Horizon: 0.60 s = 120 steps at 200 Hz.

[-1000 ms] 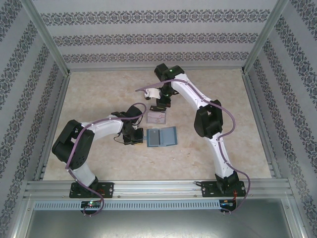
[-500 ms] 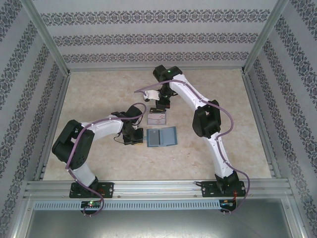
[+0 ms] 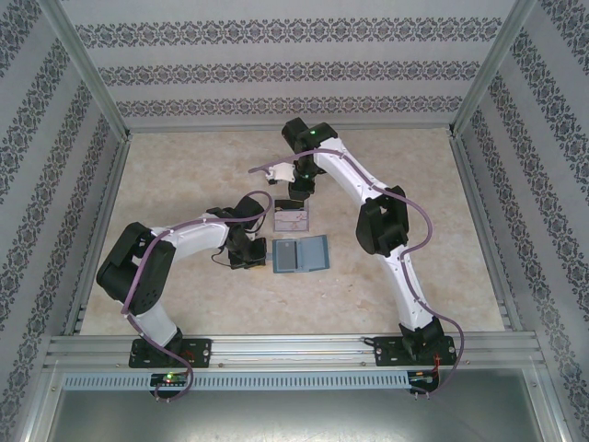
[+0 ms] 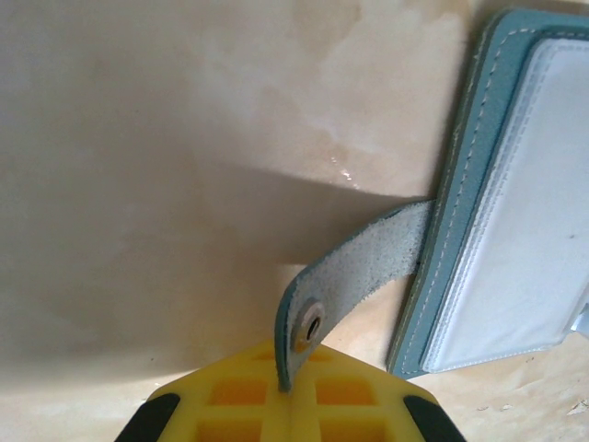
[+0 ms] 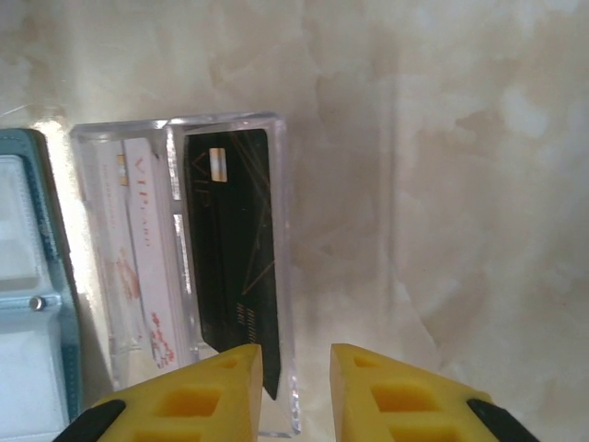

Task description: Take the credit cards out of the card holder

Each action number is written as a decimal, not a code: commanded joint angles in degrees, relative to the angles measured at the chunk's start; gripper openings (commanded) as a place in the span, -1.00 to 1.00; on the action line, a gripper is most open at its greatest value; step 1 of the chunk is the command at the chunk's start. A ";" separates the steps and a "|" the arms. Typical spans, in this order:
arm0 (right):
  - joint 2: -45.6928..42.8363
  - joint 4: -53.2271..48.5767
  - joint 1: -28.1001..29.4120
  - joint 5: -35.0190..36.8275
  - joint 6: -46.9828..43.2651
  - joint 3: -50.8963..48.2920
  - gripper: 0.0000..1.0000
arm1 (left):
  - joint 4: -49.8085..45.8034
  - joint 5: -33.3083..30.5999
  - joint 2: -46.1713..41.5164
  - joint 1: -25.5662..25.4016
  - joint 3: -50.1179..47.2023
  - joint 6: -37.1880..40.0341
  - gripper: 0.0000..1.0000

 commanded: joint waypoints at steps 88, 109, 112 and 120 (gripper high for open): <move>-15.92 21.91 0.47 -1.29 25.14 -21.09 -0.45 | 1.97 -0.11 -2.96 0.58 1.19 0.94 -1.00; -20.02 26.21 0.68 0.89 35.22 -26.79 -0.46 | 2.00 -0.18 -3.75 0.72 1.64 1.26 -1.00; -20.72 26.50 0.75 1.07 36.47 -27.99 -0.46 | 2.00 -0.22 -3.98 0.66 1.66 1.21 -1.00; -22.44 28.04 0.88 1.21 39.79 -30.59 -0.46 | 2.13 -0.32 -4.39 0.71 1.83 1.25 -1.00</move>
